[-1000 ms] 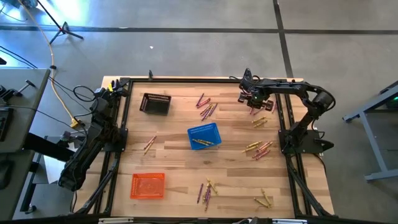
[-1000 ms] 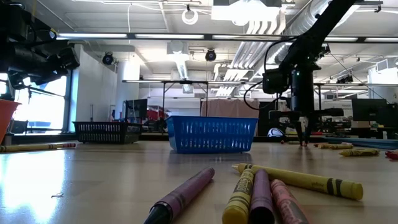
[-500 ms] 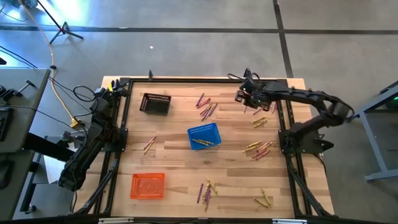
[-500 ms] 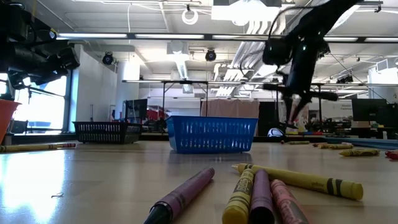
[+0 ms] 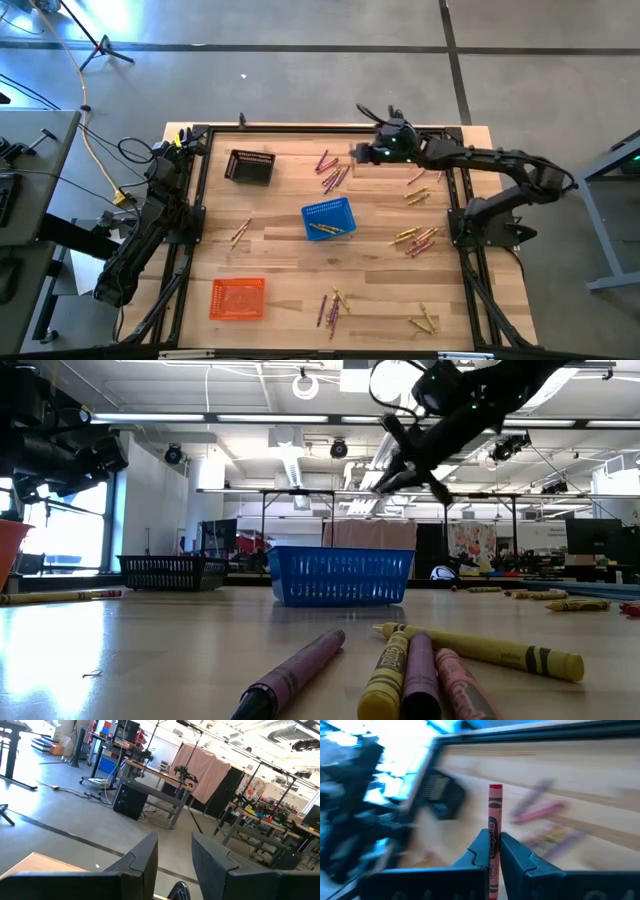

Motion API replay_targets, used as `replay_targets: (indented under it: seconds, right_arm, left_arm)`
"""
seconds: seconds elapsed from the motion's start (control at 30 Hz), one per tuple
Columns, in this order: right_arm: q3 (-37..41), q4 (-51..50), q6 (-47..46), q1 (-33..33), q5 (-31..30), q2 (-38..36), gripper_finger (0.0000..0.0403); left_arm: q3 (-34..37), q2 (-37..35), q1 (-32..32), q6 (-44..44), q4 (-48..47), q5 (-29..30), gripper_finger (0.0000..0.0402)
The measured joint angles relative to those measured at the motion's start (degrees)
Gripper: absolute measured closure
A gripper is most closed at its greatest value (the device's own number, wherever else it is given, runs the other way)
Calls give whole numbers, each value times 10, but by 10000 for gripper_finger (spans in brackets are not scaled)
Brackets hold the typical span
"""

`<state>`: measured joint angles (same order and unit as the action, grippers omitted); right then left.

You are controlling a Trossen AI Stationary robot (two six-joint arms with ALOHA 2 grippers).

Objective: Sort crayons
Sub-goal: Put the red crayon into the black basket

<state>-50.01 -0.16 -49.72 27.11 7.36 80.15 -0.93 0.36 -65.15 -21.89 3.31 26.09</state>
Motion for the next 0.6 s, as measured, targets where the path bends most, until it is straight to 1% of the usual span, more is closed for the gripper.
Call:
replay_targets:
  seconds: [0.1,0.23,0.4,0.6]
  right_arm:
    - [-33,32,21,-12,41,47,391]
    - [-120,24,79,-30,76,119,391]
    - [-243,0,150,-51,81,214,391]
    - [-385,-55,167,-64,81,323,391]
  left_arm:
    - [0,0,0,0,0,0,298]
    - [0,0,0,0,0,0,298]
    - [0,0,0,0,0,0,298]
    - [0,0,0,0,0,0,298]
